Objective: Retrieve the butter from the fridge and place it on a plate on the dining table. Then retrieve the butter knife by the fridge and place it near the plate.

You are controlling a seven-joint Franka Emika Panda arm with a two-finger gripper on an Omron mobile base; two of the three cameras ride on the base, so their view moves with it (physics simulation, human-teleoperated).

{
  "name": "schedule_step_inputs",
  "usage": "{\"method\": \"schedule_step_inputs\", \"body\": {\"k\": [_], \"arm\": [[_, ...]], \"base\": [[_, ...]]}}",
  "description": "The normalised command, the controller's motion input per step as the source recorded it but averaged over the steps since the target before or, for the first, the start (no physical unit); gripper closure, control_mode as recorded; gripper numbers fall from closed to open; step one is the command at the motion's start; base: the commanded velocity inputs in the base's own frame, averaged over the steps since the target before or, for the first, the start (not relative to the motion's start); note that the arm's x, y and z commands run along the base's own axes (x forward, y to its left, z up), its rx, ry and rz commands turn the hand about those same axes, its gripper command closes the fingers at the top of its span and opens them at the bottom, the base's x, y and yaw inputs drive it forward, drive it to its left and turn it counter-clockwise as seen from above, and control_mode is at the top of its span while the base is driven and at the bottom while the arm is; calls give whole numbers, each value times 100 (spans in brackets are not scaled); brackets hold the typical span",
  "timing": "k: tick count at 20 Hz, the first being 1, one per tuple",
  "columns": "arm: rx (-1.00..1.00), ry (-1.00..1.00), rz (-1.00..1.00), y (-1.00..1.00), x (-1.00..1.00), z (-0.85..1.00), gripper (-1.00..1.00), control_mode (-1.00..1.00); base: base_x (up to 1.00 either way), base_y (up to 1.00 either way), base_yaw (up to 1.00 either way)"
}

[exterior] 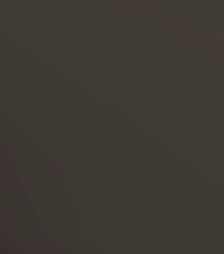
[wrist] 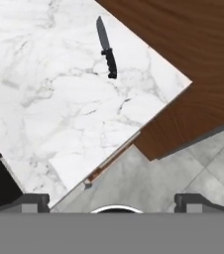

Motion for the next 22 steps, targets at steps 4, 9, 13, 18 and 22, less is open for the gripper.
{"method": "schedule_step_inputs", "body": {"k": [4,9,13,18,22], "arm": [[9,-8,3,-1,33,-60,-100,-100],[0,-4,-1,3,46,-50,-100,-100],[0,0,0,3,55,-18,-100,-100],[-1,7,0,0,50,-2,-100,-100],[-2,12,0,4,37,0,-100,-100]], "base": [[0,0,0],[0,0,0],[0,0,0],[0,0,0],[0,0,0]]}}
